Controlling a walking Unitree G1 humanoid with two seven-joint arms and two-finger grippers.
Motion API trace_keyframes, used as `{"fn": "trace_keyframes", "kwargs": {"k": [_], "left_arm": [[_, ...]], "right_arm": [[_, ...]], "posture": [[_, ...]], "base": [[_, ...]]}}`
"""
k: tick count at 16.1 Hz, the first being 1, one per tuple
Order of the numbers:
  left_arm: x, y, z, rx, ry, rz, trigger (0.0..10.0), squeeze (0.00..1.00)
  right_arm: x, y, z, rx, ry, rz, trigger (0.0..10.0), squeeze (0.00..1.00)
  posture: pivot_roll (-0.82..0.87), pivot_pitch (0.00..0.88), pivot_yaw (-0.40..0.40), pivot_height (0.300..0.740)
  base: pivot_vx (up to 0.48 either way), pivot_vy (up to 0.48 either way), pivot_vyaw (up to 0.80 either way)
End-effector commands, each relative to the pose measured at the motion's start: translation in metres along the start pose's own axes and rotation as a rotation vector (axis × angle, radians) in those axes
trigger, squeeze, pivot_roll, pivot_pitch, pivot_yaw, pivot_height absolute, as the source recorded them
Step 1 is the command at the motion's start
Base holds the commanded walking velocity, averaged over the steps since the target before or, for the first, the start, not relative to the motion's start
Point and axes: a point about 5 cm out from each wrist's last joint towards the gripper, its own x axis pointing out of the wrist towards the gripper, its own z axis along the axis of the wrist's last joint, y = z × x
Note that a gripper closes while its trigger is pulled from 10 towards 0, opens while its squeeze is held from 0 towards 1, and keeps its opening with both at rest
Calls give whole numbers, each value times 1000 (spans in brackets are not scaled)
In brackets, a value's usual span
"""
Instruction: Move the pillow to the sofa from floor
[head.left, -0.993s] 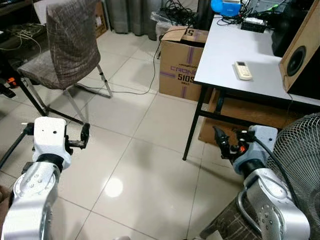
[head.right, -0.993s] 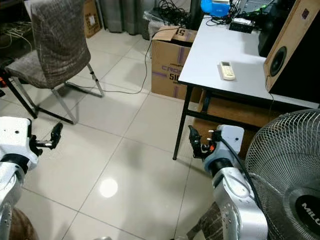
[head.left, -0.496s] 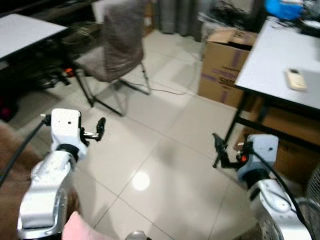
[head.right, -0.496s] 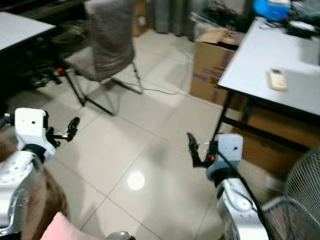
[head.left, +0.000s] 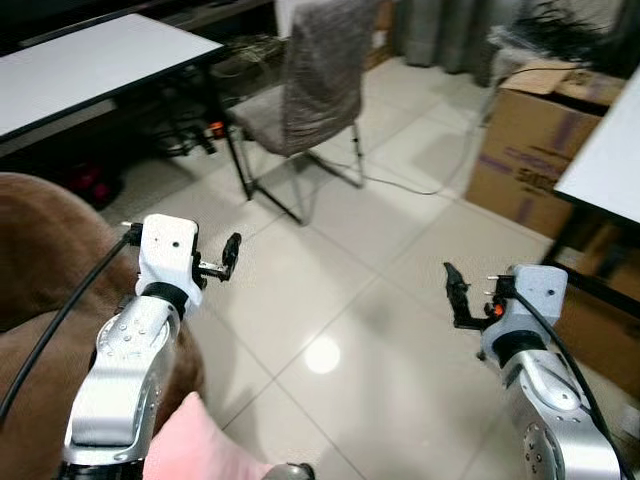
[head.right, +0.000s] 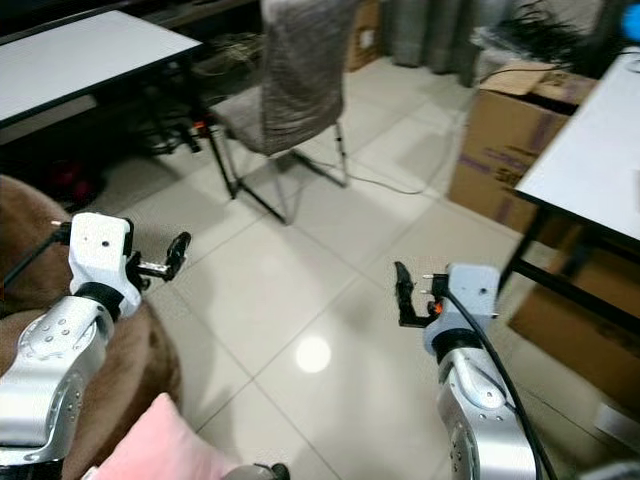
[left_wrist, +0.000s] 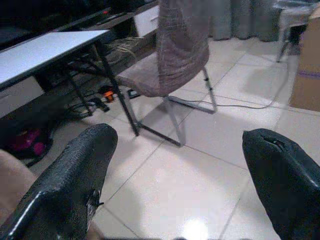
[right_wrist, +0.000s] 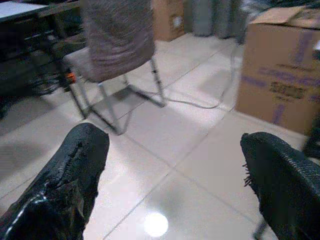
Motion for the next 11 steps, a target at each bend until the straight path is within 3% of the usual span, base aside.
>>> {"fn": "trace_keyframes", "kwargs": {"k": [1, 4, 11], "left_arm": [[2, 2, -1, 23, 3, 24, 10000, 0], [1, 1, -1, 32, -2, 17, 10000, 0], [-5, -1, -3, 33, -1, 28, 10000, 0]], "right_arm": [[2, 8, 2, -4, 9, 49, 10000, 1000], [2, 11, 0, -8, 17, 67, 10000, 1000], [5, 11, 2, -29, 23, 83, 10000, 1000]], "posture": [[0, 0, 98, 740], [2, 0, 91, 740], [11, 0, 60, 740]], "base": [[0, 0, 800], [0, 0, 800], [0, -355, 800]]}}
